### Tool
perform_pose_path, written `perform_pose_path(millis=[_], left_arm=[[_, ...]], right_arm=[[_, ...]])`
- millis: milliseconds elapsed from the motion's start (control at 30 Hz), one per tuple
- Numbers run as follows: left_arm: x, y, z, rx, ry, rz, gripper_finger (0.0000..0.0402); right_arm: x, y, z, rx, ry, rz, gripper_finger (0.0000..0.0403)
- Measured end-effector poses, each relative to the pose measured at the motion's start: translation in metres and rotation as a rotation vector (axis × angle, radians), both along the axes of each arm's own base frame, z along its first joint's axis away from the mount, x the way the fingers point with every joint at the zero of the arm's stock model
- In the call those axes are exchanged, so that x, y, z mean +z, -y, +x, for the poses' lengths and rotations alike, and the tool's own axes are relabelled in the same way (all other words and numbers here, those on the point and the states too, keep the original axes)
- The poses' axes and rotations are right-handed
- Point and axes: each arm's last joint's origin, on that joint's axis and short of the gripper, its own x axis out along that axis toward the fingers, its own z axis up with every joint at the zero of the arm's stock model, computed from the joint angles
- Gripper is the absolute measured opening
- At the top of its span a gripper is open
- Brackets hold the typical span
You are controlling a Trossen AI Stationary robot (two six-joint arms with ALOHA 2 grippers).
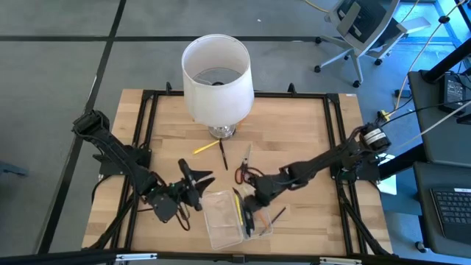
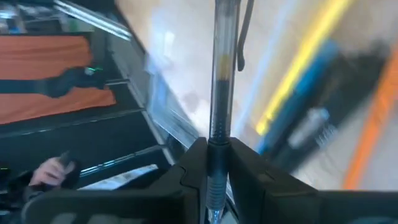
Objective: Pick & place school supplies into a supply box
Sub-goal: Put the black white pen into the transparent supply box
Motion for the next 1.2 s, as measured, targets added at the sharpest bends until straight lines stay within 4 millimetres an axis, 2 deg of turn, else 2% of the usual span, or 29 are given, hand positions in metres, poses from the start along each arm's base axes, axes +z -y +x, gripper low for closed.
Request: perform_pose_path(millis=[233,400,700,933,1200], left_arm=[[-0.001,-0.006,0.006,0.013,0.098,-0.244,0.0098],[-0.002,-0.014,0.014,-0.012,0.105,-0.373,0.0097],[-0.004,-0.026,0.024,-0.022,0.109,-0.508,0.0098],[-0.005,-0.031,0.031,-0.08,0.083,-0.665,0.0093],[-0.006,-0.032,0.032,-0.112,0.058,-0.689,0.0093]], right_arm=[[-0.013,-0.016,-0.02,-0.115,-0.177,-0.085,0.0056],[-0.016,-0.019,-0.026,-0.151,-0.212,-0.12,0.0056],[-0.021,-0.017,-0.033,-0.112,-0.315,-0.134,0.0059],[-0.022,-0.017,-0.034,-0.109,-0.32,-0.137,0.0061],[-0.021,-0.018,-0.032,-0.106,-0.303,-0.127,0.0062]])
